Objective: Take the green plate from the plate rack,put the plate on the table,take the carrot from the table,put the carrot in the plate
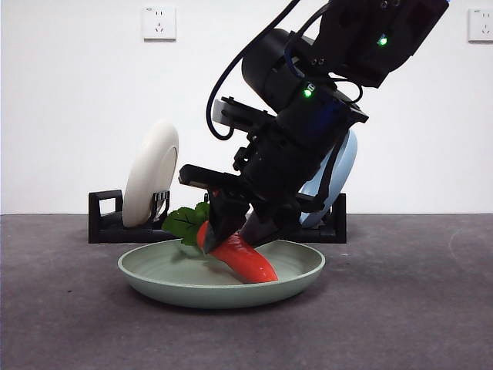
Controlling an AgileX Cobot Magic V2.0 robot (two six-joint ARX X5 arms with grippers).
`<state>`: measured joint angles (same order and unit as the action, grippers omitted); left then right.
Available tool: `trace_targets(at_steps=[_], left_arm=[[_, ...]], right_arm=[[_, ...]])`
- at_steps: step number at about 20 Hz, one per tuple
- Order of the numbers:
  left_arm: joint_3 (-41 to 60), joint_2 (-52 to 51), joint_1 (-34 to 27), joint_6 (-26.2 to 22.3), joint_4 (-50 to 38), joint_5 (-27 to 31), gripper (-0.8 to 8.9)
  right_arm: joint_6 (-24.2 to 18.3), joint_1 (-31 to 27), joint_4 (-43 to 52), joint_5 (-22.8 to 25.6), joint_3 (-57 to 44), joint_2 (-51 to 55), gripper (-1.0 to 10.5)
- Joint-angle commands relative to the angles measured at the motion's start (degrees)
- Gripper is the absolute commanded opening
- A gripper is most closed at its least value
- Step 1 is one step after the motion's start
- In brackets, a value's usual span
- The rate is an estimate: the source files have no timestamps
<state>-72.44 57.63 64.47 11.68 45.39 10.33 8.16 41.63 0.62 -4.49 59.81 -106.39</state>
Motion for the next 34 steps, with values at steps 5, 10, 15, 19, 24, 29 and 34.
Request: trace_targets(at_steps=[5, 10, 15, 19, 24, 29, 34], left_arm=[[-0.02, -0.07, 0.04, 0.2, -0.17, 0.07, 2.84], [-0.02, -0.07, 0.04, 0.35, 1.01, 0.09, 2.84], [-0.02, -0.07, 0.04, 0.31, 1.46, 0.07, 2.84], [-0.02, -0.07, 0.04, 0.31, 2.8, 0.07, 2.84], [-0.02, -0.07, 0.04, 0.33, 5.81, 0.0, 2.83], [-0.02, -0.07, 0.04, 0.33, 9.03, -0.17, 2.4], [-0.02, -0.07, 0.04, 0.39, 11.04, -0.15, -0.08]], right_arm=[[0.42, 0.11, 0.61, -0.07, -0.28, -0.17, 5.0], [0.39, 0.11, -5.46, 0.04, -0.28, 11.17, 5.0], [0.35, 0.11, -26.18, -0.07, -0.28, 31.17, 5.0], [0.35, 0.11, -45.88, -0.09, -0.28, 45.2, 5.0], [0.39, 0.11, -63.19, -1.57, -0.28, 56.96, 5.0], [0.39, 0.11, -66.75, -4.61, -0.28, 62.42, 4.0], [0.35, 0.11, -66.75, -4.59, -0.28, 63.8, -0.1]])
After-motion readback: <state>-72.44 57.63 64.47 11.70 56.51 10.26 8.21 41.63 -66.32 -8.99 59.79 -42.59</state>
